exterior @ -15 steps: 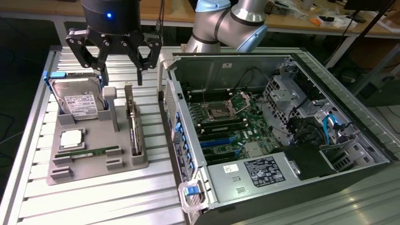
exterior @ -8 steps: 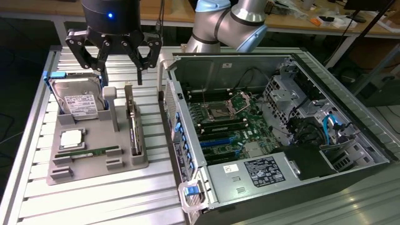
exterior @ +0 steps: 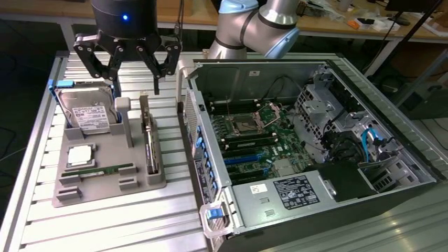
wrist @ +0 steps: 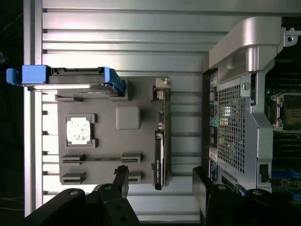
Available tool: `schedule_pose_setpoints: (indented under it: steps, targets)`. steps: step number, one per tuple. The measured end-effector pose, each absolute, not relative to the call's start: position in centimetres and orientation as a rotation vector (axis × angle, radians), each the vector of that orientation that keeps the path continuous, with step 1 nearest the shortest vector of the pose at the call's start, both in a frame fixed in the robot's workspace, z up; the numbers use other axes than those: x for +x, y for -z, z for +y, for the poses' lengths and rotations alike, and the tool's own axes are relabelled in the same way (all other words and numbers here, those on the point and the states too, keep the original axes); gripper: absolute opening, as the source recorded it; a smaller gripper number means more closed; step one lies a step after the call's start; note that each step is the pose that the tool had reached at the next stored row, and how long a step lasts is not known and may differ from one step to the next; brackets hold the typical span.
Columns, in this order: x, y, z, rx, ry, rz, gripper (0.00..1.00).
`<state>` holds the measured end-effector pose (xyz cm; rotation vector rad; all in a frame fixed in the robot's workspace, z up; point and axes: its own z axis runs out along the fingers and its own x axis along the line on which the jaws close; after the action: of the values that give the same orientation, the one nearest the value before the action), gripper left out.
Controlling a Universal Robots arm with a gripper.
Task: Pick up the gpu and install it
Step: 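Pick up the gpu and move the gpu toward the slot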
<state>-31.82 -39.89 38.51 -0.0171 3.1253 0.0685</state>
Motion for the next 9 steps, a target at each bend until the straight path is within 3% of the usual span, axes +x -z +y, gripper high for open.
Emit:
schedule_pose_setpoints:
  steps: [9]
  targets:
    - [-31.82, -37.53, -39.89, -0.017, -0.068, 3.125, 0.66]
